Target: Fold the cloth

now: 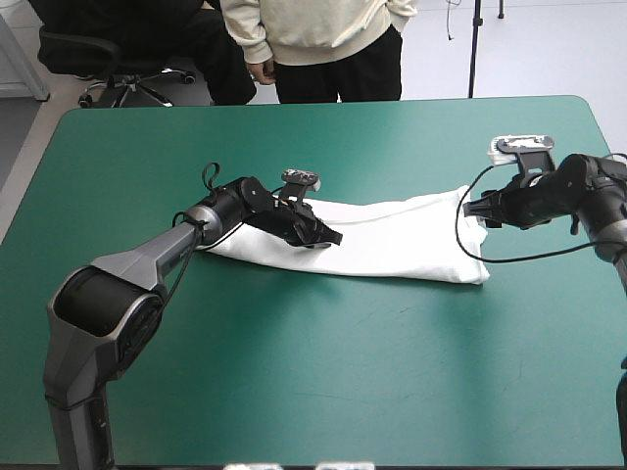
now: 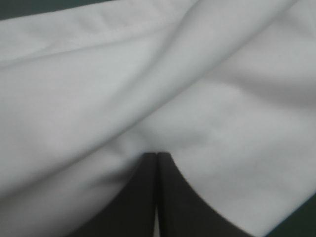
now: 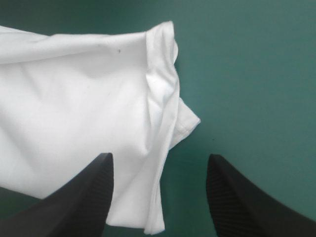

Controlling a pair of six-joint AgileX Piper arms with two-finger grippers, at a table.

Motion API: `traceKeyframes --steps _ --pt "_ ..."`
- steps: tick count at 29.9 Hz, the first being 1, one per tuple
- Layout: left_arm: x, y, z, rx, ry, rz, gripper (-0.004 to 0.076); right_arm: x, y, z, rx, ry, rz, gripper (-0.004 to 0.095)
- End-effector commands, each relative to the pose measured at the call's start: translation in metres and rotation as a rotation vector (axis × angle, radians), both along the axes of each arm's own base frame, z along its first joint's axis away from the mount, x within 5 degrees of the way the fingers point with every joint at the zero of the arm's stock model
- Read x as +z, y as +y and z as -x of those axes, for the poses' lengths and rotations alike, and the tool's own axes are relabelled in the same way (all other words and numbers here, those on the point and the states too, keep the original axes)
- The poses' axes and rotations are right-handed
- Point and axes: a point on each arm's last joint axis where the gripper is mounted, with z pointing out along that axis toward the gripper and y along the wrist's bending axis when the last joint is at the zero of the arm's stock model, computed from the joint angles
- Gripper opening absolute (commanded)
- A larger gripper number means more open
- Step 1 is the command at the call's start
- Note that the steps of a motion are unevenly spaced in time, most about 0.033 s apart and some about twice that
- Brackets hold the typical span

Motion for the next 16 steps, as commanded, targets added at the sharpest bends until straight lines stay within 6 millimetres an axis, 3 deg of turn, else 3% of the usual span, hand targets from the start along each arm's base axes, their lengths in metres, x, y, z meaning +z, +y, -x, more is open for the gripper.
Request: traceKeyframes --steps 1,7,16 --pt "0.018 -0.003 0.002 -0.008 -0.022 0.035 -0.0017 -0.001 -0.003 -0.011 0.011 -0.030 -0.056 0.0536" --pt "0.018 -0.003 0.005 -0.022 -0.005 0.034 -0.0017 -0.023 -0.006 -0.025 0.019 0.018 -0.154 0.0662" --pt "0.018 -0.003 0.005 -0.027 0.001 0.034 -0.0017 -0.068 -0.009 -0.044 0.020 0.126 -0.136 0.0666"
